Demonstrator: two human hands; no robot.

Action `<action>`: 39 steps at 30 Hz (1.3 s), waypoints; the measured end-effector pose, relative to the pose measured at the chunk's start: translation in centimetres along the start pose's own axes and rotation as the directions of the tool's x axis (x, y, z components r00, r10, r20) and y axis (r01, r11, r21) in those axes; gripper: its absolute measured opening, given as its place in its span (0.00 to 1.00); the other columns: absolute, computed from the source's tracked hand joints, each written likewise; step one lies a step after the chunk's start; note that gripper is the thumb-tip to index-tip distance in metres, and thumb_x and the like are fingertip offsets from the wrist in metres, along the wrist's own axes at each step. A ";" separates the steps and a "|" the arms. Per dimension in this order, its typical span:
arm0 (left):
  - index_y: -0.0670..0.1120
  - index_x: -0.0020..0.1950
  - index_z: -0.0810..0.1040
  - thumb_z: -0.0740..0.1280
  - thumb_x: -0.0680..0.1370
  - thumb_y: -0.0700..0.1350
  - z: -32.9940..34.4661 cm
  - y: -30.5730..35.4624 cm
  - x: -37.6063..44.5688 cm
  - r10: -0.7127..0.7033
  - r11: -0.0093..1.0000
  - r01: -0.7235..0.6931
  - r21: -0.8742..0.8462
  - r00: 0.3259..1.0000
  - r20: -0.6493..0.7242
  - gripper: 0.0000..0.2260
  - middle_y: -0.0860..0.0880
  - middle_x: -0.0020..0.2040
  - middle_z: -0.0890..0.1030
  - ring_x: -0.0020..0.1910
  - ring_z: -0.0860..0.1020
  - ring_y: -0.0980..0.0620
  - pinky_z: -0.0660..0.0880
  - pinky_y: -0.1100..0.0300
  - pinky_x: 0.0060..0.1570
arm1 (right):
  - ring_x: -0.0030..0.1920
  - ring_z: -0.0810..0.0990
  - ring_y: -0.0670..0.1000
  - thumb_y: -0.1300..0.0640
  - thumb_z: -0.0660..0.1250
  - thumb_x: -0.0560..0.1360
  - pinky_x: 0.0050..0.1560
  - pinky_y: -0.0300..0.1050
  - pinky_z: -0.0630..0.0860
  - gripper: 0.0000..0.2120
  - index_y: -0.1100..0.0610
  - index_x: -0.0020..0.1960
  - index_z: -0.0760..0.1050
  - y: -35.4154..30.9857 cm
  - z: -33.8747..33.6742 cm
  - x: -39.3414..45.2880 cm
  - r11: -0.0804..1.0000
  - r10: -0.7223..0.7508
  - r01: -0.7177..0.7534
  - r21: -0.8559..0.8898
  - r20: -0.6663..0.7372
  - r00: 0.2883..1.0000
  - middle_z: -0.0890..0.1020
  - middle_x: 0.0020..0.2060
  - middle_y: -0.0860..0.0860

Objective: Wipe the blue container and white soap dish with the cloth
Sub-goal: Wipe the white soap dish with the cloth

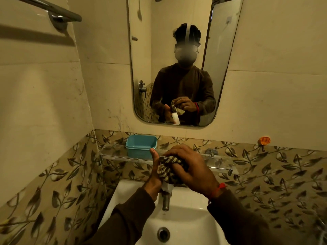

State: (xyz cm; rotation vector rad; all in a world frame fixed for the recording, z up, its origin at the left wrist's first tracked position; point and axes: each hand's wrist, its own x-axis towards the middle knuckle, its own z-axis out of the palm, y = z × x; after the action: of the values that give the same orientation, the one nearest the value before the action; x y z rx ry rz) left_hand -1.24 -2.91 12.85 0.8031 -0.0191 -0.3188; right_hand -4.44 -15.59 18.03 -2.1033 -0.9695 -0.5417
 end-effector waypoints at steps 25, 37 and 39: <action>0.57 0.64 0.81 0.55 0.71 0.77 -0.6 -1.5 -1.5 0.028 0.994 -0.015 0.104 0.992 -0.126 0.34 0.43 0.60 0.84 0.57 0.84 0.41 0.81 0.37 0.48 | 0.56 0.70 0.43 0.61 0.67 0.74 0.58 0.26 0.65 0.17 0.54 0.62 0.74 1.4 2.0 -0.6 0.945 0.251 -0.285 -0.163 -0.203 0.946 0.74 0.58 0.50; 0.44 0.59 0.85 0.55 0.77 0.71 -1.5 0.5 0.0 0.038 0.997 -0.031 0.066 0.993 -0.114 0.34 0.38 0.58 0.85 0.56 0.84 0.41 0.83 0.47 0.44 | 0.52 0.75 0.44 0.59 0.69 0.75 0.54 0.30 0.70 0.11 0.53 0.57 0.78 0.6 2.0 0.3 0.972 0.216 -0.209 -0.107 0.060 0.975 0.80 0.53 0.49; 0.43 0.57 0.86 0.58 0.78 0.69 -1.6 1.7 -0.1 0.023 0.998 -0.018 0.057 0.996 -0.087 0.33 0.38 0.57 0.85 0.54 0.85 0.41 0.83 0.48 0.46 | 0.51 0.76 0.44 0.60 0.68 0.75 0.54 0.35 0.72 0.11 0.53 0.57 0.79 0.3 1.9 0.4 0.975 0.216 -0.209 -0.074 0.104 0.971 0.81 0.52 0.50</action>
State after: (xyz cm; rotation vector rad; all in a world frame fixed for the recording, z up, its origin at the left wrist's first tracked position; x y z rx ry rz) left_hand -0.62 -0.71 12.98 0.8715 0.0465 -0.2644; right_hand -3.77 -14.10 16.98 -2.2799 -0.7834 -0.3524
